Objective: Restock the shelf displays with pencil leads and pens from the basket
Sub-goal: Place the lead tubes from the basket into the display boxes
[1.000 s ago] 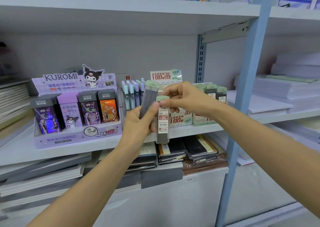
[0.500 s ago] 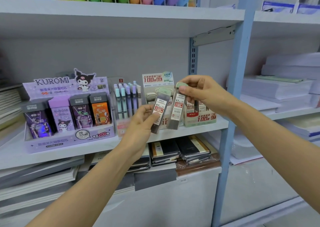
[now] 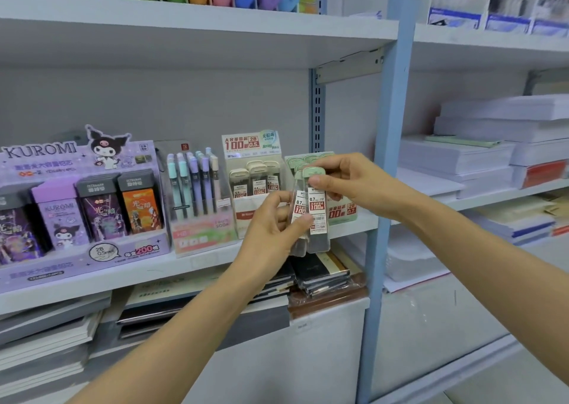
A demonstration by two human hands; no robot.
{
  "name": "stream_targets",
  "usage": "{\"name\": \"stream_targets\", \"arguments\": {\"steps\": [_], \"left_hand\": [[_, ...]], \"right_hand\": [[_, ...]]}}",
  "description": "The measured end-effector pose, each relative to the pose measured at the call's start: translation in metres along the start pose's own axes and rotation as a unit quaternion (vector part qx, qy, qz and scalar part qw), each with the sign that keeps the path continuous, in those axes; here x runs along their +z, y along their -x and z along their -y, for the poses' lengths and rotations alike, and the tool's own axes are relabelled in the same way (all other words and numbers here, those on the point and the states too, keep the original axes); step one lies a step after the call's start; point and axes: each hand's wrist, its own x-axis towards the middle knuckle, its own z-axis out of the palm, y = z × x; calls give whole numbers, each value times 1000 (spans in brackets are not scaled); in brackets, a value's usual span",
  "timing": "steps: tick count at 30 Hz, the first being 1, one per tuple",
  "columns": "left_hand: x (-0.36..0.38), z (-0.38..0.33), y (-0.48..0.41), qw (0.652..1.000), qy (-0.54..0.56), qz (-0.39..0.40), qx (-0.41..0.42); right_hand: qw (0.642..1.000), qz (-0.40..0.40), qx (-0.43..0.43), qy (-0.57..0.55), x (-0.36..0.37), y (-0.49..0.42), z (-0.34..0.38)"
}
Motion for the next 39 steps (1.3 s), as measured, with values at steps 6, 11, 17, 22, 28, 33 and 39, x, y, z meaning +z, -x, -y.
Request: {"name": "stream_targets", "arguments": {"steps": [6,11,17,22,28,33,39], "left_hand": [[0,3,-19,949,-279,-42,139],[2,5,-35,937,-305,-74,155],[21,2,-52,985,-145,46,83],[11,7,-60,994,-78,-17,74],[-6,8,-64,990,-25,-105,92],[-6,13,-67,990,-19,-113,87],[-7,17,-69,991,-34,-97,82]], "right_hand": [[993,-88,-9,76,-52,6,-3],[982,-182,-37,36,-79,7,-11],[993,-100,-64,27,-63,1,-16],[992,-115,-52,8,-67,-7,-23],[979,-184,-84,4,-84,-19,-22],[992,-41,-22,121,-67,-26,-27],[982,-69,-63,167,-56,-10,-41]]}}
